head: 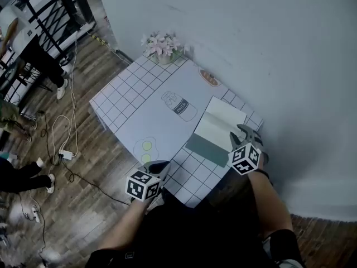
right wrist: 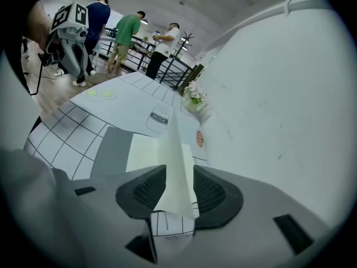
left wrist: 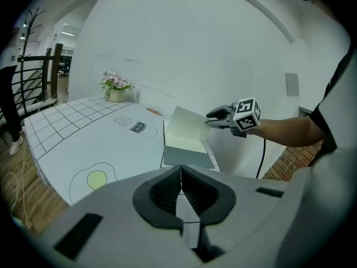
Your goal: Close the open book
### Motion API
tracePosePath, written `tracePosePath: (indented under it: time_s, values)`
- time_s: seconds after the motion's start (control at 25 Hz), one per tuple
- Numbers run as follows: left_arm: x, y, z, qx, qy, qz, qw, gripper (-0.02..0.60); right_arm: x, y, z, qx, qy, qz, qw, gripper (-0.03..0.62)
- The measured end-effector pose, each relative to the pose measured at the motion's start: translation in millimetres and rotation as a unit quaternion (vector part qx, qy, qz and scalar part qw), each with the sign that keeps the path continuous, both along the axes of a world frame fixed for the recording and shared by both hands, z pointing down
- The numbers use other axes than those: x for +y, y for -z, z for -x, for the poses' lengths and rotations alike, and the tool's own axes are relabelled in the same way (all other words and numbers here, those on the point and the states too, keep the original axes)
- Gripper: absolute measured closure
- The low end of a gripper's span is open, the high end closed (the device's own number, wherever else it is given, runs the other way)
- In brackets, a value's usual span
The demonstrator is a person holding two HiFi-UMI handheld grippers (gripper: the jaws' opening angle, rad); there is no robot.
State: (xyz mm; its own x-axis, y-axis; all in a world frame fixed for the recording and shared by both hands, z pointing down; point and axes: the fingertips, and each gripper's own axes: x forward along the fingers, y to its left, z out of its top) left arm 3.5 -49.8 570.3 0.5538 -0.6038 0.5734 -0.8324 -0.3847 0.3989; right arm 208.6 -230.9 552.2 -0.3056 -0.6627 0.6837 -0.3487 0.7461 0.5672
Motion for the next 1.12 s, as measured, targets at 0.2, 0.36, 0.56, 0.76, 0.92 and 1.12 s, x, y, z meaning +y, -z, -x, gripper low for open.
tracePosePath:
  time_s: [0.2, 0.36, 0.56, 0.76, 0.92, 1.12]
  values:
    - [2.6, -6.9, 0.0, 0.003, -0.008, 0.005, 0.9999, 0.572, 38.8, -26.7, 18.5, 0.017, 0.061, 0.039, 0.997, 0.425]
    - [5.6, -13.9, 1.4, 0.004, -0.020, 0.012, 0.9997, 0.572, 91.3, -73.9, 37.7, 0.030, 0.108, 0.143, 0.983, 0.367]
    - [5.6, -17.4, 5.5, 0.005, -0.028, 0.014, 0.9995, 0.572, 125.6, -115.0, 40.2, 0.061, 0.116, 0.233, 0.964, 0.333]
    - [2.3, -20.3, 12.2, 0.004, -0.022, 0.017, 0.9996, 0.572, 113.0, -134.5, 31.4, 0.093, 0.099, 0.236, 0.962, 0.313]
    - [-1.6, -22.7, 13.5, 0.007, -0.013, 0.020, 0.9997, 0.572, 108.7, -138.4, 32.2, 0.102, 0.112, 0.249, 0.957, 0.301]
    - [-11.8, -27.3, 13.4, 0.011, 0.005, 0.025, 0.9996, 0.572, 109.1, -138.3, 34.9, 0.110, 0.153, 0.253, 0.949, 0.304]
